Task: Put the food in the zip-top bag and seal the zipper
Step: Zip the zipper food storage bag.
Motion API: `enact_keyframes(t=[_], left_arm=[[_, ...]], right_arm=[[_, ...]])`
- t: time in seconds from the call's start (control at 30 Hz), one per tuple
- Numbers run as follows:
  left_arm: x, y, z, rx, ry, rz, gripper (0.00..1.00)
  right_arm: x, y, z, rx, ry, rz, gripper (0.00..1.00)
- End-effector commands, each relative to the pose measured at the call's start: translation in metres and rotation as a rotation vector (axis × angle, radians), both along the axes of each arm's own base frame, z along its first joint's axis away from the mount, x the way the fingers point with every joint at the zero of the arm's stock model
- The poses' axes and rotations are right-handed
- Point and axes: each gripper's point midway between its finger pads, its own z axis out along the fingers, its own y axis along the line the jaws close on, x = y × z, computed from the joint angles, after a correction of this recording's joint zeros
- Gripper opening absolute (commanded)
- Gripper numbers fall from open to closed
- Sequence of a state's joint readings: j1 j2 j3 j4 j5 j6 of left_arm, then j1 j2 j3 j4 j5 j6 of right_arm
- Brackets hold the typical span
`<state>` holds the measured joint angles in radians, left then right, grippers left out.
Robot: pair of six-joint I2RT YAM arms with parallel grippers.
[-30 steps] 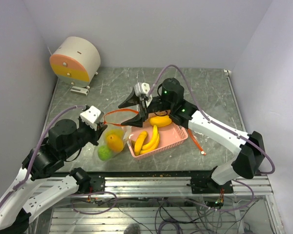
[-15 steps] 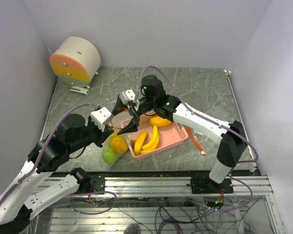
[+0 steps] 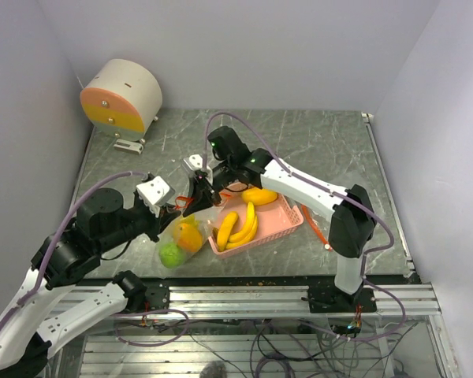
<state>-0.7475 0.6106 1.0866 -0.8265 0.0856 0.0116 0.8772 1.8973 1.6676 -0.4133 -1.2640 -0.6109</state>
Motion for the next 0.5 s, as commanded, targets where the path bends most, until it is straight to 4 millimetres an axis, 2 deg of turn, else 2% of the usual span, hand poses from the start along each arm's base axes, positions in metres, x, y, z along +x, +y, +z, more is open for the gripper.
enact_keyframes(t=[0.0, 0.07, 0.13, 0.2, 0.27, 0.3, 0.37, 0.47], left_arm=[[0.001, 0.01, 0.019, -0.024, -0.06, 0.035, 0.07], [0.008, 0.02, 0.019, -0.018, -0.068, 0.107, 0.07], [0.014, 0.032, 0.02, -0.005, -0.08, 0.182, 0.08], [0.019, 0.043, 0.023, 0.004, -0.096, 0.247, 0.33], [0.021, 0.053, 0.026, -0.002, -0.114, 0.299, 0.68], [0.021, 0.056, 0.028, -0.01, -0.123, 0.314, 0.81], [0.016, 0.052, 0.031, -0.029, -0.152, 0.267, 0.98], [0.01, 0.046, 0.038, -0.086, -0.192, 0.22, 0.99]], right_arm=[[-0.004, -0.012, 0.005, -0.047, 0.01, -0.015, 0.0], [0.006, -0.01, 0.012, -0.069, 0.034, -0.122, 0.0], [0.022, -0.006, 0.026, -0.026, 0.015, -0.266, 0.0], [0.032, -0.012, 0.031, -0.024, 0.017, -0.375, 0.0], [0.035, -0.02, 0.04, -0.014, 0.018, -0.4, 0.0], [0.035, -0.022, 0.044, -0.013, 0.023, -0.406, 0.0], [0.033, -0.026, 0.051, -0.013, 0.03, -0.416, 0.0], [0.031, -0.029, 0.062, -0.007, 0.046, -0.433, 0.0]])
